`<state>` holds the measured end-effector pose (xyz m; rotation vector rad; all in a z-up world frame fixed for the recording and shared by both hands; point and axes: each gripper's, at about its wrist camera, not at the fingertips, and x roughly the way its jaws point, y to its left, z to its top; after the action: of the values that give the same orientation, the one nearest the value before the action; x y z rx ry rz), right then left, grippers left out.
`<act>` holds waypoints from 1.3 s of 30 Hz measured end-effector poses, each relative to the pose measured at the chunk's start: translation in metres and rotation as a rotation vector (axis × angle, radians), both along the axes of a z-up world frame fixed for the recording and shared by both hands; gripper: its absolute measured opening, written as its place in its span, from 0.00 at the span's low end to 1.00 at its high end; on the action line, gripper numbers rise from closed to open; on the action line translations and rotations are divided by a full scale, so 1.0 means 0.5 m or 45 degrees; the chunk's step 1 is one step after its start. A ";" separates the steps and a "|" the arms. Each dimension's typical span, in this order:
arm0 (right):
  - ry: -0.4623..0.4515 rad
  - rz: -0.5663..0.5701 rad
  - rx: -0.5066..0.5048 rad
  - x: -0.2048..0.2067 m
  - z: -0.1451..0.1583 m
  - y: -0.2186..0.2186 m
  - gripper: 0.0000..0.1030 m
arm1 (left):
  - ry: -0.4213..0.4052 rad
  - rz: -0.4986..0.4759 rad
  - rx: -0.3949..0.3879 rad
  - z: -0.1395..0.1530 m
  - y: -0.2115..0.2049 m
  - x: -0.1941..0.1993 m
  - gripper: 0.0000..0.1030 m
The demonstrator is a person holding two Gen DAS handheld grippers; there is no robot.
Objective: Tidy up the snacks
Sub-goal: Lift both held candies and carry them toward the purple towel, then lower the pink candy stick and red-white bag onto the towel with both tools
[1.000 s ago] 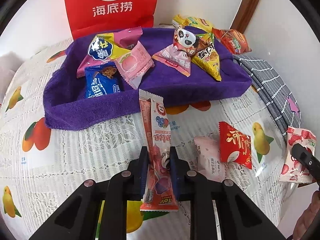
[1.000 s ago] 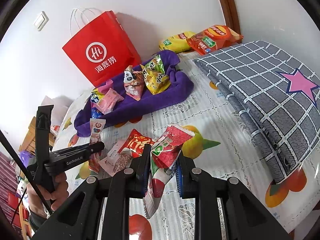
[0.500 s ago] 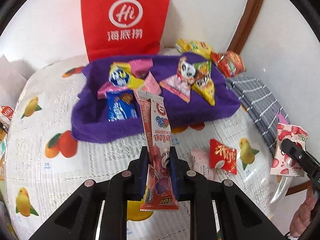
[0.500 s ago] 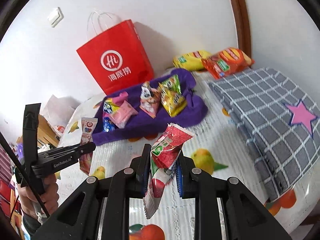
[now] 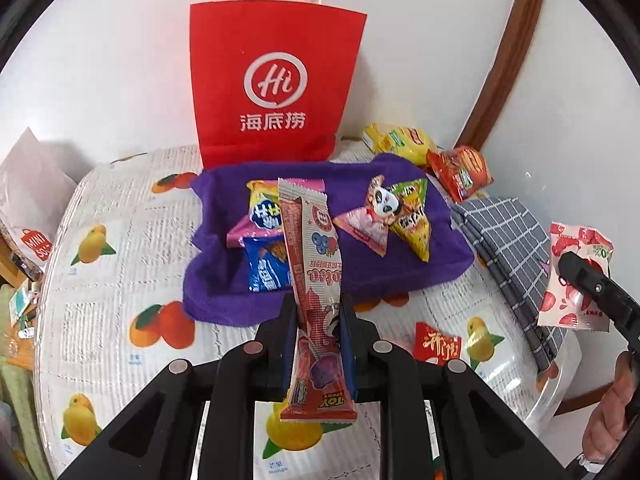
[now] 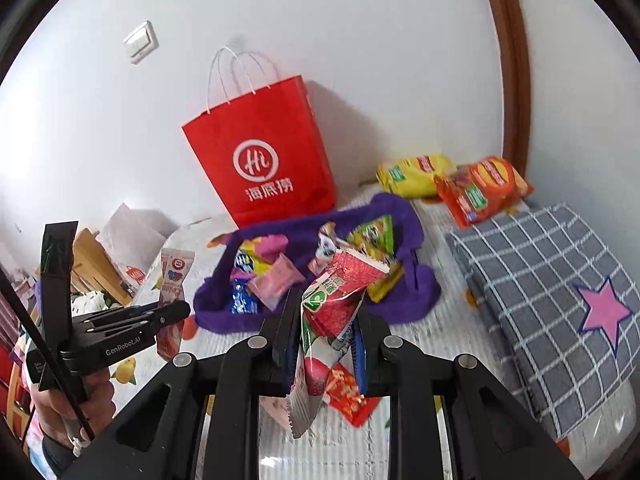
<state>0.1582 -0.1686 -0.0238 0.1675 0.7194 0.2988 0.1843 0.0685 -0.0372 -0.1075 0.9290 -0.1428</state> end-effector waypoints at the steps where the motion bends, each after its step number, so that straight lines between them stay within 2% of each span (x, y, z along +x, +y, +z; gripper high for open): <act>1: -0.007 0.005 -0.002 0.004 0.005 0.004 0.22 | -0.002 0.006 0.000 0.004 0.004 0.003 0.18; 10: -0.019 0.033 0.003 0.052 0.018 0.030 0.22 | -0.005 0.045 -0.022 0.014 0.036 0.031 0.18; 19: -0.003 0.050 0.009 0.112 -0.002 0.049 0.22 | 0.004 0.090 -0.044 0.011 0.066 0.079 0.18; 30: 0.036 0.057 0.043 0.198 -0.041 0.059 0.22 | 0.027 0.127 -0.065 -0.012 0.086 0.155 0.18; 39: 0.095 0.077 0.069 0.263 -0.098 0.069 0.22 | 0.060 0.150 -0.103 -0.044 0.098 0.206 0.18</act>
<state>0.2899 -0.1339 -0.0726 0.2092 0.7917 0.3716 0.2871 0.1176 -0.0594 -0.2405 0.9618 -0.0690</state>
